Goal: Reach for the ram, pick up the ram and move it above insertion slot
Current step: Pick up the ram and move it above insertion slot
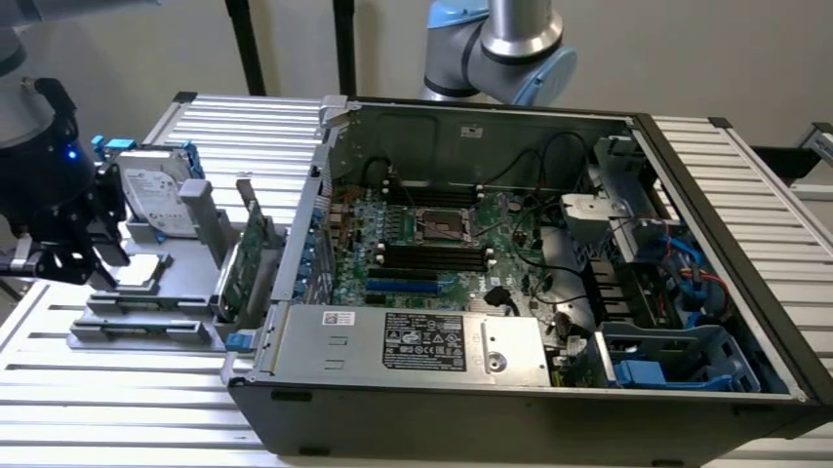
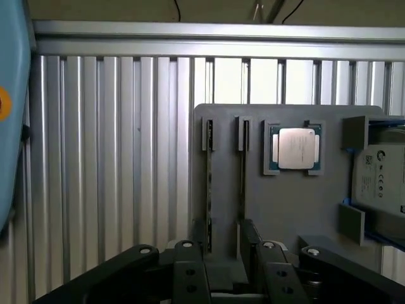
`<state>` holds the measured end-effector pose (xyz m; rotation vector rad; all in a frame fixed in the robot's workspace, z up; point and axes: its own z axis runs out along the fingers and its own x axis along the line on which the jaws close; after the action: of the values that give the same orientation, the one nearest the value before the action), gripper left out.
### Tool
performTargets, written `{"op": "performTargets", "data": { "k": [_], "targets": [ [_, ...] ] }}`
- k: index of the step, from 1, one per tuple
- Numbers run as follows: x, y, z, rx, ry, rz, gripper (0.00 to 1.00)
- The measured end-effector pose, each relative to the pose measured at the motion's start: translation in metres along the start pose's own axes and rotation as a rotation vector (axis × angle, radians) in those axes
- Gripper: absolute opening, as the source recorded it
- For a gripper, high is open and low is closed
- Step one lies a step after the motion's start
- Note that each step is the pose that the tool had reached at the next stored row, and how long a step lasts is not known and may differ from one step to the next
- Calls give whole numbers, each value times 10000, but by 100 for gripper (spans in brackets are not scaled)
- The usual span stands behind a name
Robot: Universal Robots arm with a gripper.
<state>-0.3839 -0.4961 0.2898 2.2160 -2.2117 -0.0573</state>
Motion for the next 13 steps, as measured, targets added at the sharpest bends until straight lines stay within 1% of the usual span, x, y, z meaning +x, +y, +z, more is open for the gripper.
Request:
{"op": "performTargets", "data": {
  "k": [3,5,10,13],
  "targets": [
    [24,-1,44,2,-92,6,36],
    [50,-2,78,1,-119,13,36],
    [143,-5,169,2,-134,37,36],
    [151,-6,223,2,-135,39,36]
  ]
}}
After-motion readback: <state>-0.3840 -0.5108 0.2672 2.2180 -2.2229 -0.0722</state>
